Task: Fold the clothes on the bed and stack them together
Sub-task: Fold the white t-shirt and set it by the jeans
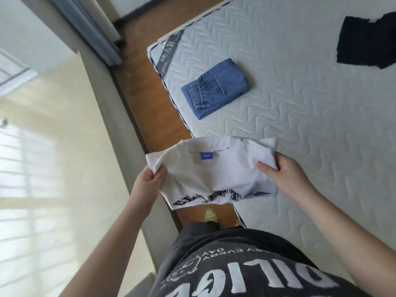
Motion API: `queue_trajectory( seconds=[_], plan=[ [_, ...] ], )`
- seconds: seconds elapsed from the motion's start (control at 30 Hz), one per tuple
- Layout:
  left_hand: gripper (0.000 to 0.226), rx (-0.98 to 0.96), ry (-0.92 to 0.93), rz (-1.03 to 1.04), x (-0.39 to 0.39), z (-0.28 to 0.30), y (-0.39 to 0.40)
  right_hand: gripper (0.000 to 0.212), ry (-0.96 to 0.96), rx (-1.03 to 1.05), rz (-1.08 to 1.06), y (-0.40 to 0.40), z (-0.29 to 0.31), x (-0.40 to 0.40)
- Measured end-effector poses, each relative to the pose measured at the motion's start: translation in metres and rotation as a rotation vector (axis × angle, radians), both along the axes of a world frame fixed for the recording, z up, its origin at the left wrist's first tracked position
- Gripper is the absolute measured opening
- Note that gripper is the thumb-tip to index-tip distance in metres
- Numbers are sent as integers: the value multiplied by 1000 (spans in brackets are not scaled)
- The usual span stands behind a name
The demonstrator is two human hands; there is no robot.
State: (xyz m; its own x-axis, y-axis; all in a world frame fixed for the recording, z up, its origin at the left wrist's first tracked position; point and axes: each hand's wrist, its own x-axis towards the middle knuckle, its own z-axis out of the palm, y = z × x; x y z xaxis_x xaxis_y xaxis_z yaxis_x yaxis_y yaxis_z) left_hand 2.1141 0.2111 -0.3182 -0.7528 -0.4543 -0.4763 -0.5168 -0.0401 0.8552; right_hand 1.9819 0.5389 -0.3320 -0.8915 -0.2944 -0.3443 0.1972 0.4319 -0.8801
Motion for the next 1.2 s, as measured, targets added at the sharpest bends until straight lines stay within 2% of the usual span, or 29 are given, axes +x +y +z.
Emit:
queue_trajectory(
  seconds=[0.2,0.47,0.63,0.8,1.03,1.2],
  plan=[
    [25,-168,-32,-10,12,24,-13,4,-15,-69,-5,-3,10,-6],
    [39,-86,-5,20,3,38,-53,13,-71,-187,-4,-32,18,-31],
    [37,-20,28,79,-35,38,-95,9,-87,-186,8,-85,28,-62],
    [44,9,70,77,-72,38,-157,10,-47,-156,14,-156,47,-99],
    [28,106,127,80,-93,50,-238,17,-7,-189,15,-247,61,-140],
    [38,94,91,121,-104,57,-285,13,23,-209,40,-315,61,-156]
  ],
)
